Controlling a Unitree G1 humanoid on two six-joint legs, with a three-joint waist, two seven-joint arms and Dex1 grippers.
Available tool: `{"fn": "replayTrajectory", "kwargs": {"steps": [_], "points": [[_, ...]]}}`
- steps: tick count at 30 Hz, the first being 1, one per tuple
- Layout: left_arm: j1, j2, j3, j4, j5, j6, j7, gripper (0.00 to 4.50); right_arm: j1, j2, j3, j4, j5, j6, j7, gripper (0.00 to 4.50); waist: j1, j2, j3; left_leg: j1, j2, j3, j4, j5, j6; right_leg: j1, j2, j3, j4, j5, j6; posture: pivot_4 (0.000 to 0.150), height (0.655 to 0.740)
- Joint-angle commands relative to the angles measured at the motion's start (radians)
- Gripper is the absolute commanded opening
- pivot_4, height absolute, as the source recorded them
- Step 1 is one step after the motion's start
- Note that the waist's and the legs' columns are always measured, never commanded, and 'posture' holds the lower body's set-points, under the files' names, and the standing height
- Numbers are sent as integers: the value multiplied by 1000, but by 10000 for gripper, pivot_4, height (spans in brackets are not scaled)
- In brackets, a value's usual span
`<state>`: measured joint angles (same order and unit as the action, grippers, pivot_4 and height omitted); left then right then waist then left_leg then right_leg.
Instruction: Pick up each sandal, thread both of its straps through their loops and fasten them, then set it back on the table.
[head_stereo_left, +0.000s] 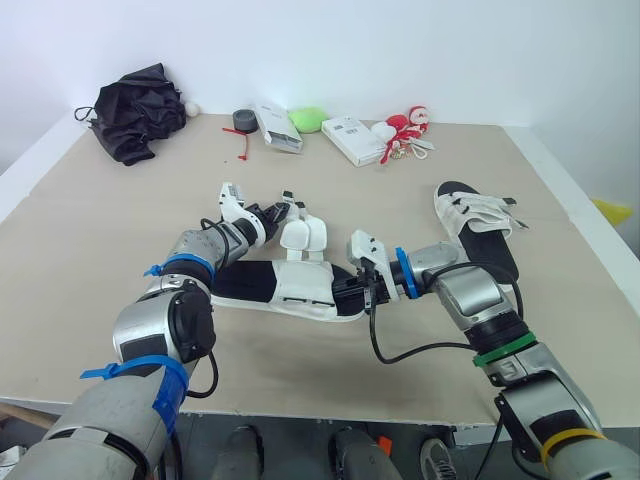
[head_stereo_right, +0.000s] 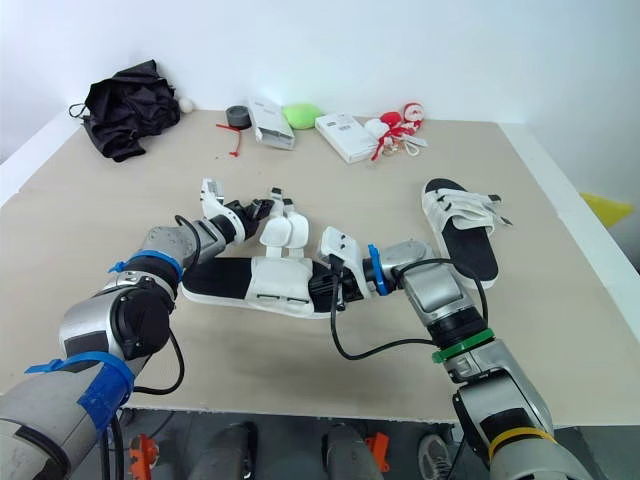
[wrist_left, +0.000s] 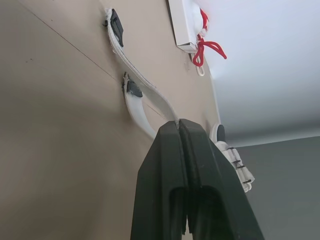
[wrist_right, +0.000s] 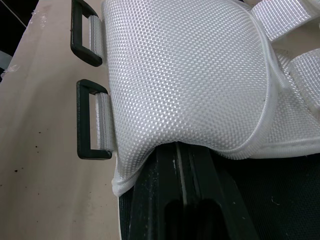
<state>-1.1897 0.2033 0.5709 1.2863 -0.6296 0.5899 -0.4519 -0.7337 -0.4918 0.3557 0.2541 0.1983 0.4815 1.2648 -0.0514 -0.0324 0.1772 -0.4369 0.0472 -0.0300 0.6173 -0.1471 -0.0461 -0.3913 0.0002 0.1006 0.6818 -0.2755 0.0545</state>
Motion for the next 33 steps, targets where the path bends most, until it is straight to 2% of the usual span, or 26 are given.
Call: {"fn": "replayTrajectory", "kwargs": {"steps": [1,4,7,12,16,17,20,22,27,28,30,31,33], "points": [[-46,0,30,-44,-31,10,-39,521,37,-12,34,22,-41,25,-6,0,0,0,0,0,0,0,0,0,0,0,0,0,0,0,0,1500,7380],[-31,-10,-8,-163,-30,-17,-184,521,39,-12,35,20,-41,25,-5,0,0,0,0,-1,0,0,0,1,-2,0,0,0,0,0,0,1500,7380],[56,-40,-87,-387,-37,21,-321,521,41,-12,34,17,-40,27,-4,0,0,0,0,-1,0,-1,-1,1,-5,-1,0,-1,0,0,0,1500,7380],[378,-61,-294,-967,-84,109,-478,521,52,-17,28,3,-35,32,-4,0,-6,2,-1,1,1,0,-3,0,-8,0,0,1,-1,-1,0,1500,7380],[637,47,-494,-1279,-22,-10,-691,521,68,-28,22,-8,-31,32,1,0,-2,1,0,1,1,0,-3,-1,-10,0,0,1,-1,-1,-3,1500,7380],[677,74,-520,-1313,-10,-39,-729,521,71,-29,21,-11,-31,33,3,0,-2,1,0,1,1,0,-3,-1,-10,0,0,1,-1,-1,-3,1500,7380],[700,116,-503,-1325,-50,-19,-722,521,70,-26,22,-8,-32,33,3,0,6,1,0,3,1,0,-2,-1,-9,3,-1,0,-1,-3,-3,1500,7380],[677,116,-467,-1302,-80,-4,-681,521,66,-20,24,-10,-29,33,4,0,6,1,0,3,1,0,0,0,-8,3,-1,0,-1,-5,-8,1500,7380],[563,90,-344,-1161,-147,25,-522,521,57,-14,27,-2,-31,29,4,0,4,0,0,3,0,2,1,0,-7,3,-3,0,-1,-4,-4,1500,7380],[532,84,-315,-1120,-157,28,-480,5753,56,-14,27,-1,-32,28,6,0,3,1,0,3,0,1,0,0,-7,3,-2,0,-1,-2,-3,1500,7380],[471,72,-256,-1036,-174,32,-385,12618,55,-14,27,1,-33,26,8,0,3,0,0,3,1,1,-1,0,-7,3,-1,0,-1,-3,-2,1500,7380],[442,65,-231,-991,-174,32,-322,18587,55,-15,27,1,-34,26,9,0,3,1,0,3,1,0,-1,-1,-6,3,-1,-1,-1,-3,-2,1500,7380],[383,58,-180,-896,-193,57,-226,27048,53,-16,26,2,-34,26,10,0,3,0,0,2,1,-1,-1,-1,-6,3,-1,-1,-1,-4,-1,1500,7380]]}}
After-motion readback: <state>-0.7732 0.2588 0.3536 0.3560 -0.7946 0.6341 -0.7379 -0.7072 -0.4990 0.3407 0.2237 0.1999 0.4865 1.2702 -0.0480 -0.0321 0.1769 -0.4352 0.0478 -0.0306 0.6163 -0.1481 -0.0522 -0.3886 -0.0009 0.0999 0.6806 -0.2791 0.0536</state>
